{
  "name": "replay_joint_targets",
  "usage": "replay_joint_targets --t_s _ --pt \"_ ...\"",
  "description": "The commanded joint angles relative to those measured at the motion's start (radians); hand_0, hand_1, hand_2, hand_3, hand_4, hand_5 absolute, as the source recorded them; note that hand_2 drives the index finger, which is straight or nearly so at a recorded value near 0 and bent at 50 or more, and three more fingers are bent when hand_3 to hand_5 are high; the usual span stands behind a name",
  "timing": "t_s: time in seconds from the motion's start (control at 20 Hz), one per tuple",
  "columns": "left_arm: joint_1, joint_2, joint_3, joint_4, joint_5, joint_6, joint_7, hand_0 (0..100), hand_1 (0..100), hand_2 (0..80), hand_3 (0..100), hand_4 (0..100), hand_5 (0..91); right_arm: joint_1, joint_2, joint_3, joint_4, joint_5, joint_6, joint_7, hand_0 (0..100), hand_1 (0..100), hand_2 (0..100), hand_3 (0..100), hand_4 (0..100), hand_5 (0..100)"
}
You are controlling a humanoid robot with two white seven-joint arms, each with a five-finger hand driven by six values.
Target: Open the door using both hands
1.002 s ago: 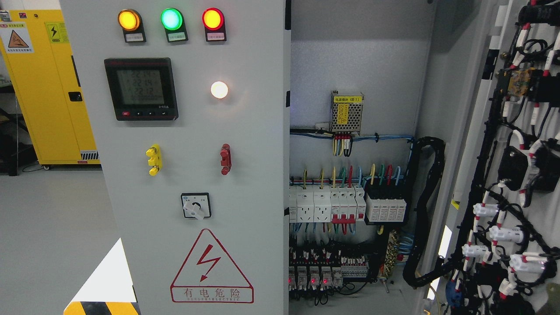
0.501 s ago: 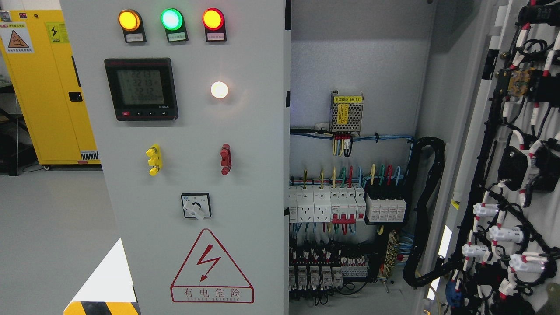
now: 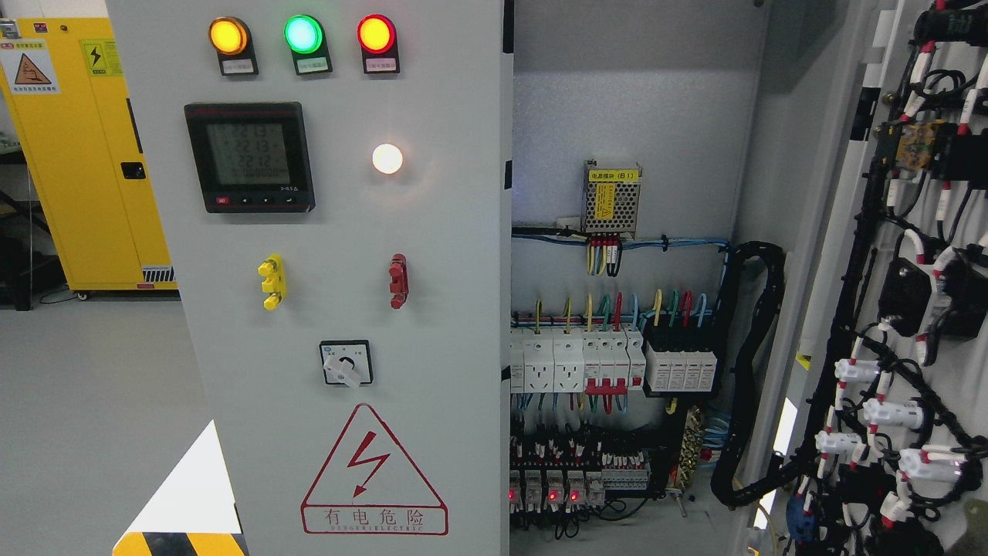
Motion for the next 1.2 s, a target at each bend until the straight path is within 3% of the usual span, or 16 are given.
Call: replay_joint_targets --t_s 0.0,0.25,0.45,0.6,1.15 --pt "-0.021 0.002 0.005 0.072 -0.007 0.0 -0.007 12 56 0.0 0 0 0.0 0.103 0.018 0.012 -0.718 -0.001 0.0 0.0 0 50 4 0 0 0" --pt "-0.042 0.002 0.007 0.072 -0.003 -0.003 -0.01 12 56 0.0 0 0 0.0 0.18 0.021 0.039 -1.161 -0.002 0.0 0.0 0 50 4 0 0 0" --pt "-0.042 0.002 0.005 0.072 -0.007 -0.003 -0.01 12 56 0.0 0 0 0.0 0.181 0.026 0.138 -1.421 -0.004 0.0 0.0 0 50 4 0 0 0" --pt "-0.039 0.002 0.007 0.075 -0.007 -0.003 -0.01 12 56 0.0 0 0 0.0 0.191 0.037 0.206 -1.515 -0.004 0.0 -0.003 0 50 4 0 0 0" --pt "-0.039 -0.009 0.001 0.078 -0.014 0.006 -0.006 12 56 0.0 0 0 0.0 0.18 0.04 0.212 -1.724 -0.002 -0.023 -0.012 0 50 4 0 0 0"
